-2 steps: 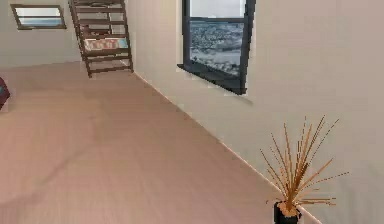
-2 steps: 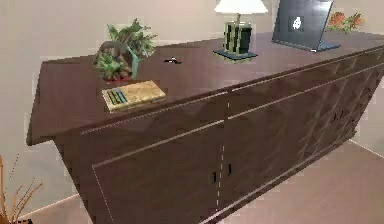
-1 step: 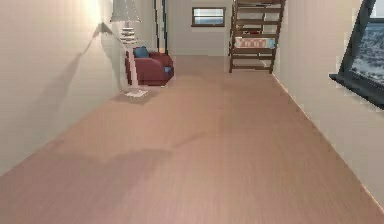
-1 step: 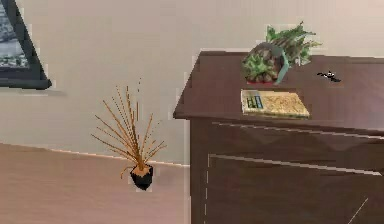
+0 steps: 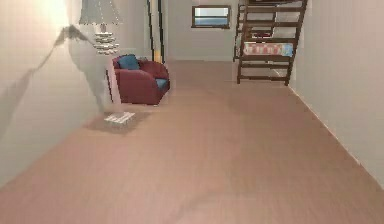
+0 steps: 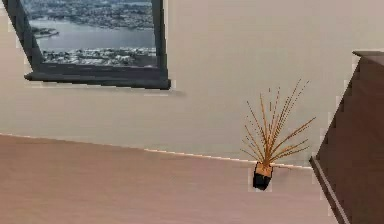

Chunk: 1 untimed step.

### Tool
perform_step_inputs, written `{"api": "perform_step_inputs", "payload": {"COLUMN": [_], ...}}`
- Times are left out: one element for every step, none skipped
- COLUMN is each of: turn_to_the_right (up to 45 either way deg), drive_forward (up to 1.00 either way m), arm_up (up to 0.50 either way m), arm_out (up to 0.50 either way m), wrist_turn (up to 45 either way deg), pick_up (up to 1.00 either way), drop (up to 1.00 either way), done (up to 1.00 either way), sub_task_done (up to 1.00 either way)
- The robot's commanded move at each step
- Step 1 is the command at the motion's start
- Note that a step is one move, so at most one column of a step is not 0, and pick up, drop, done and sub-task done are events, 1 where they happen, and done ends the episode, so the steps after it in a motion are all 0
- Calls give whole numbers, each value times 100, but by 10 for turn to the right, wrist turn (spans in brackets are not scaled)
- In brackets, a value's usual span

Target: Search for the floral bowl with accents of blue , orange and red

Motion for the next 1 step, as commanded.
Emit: {"api": "perform_step_inputs", "payload": {"turn_to_the_right": [0], "drive_forward": [100], "arm_up": [0], "arm_out": [0], "wrist_turn": [0], "pick_up": [0], "drop": [0], "done": [0], "sub_task_done": [0]}}
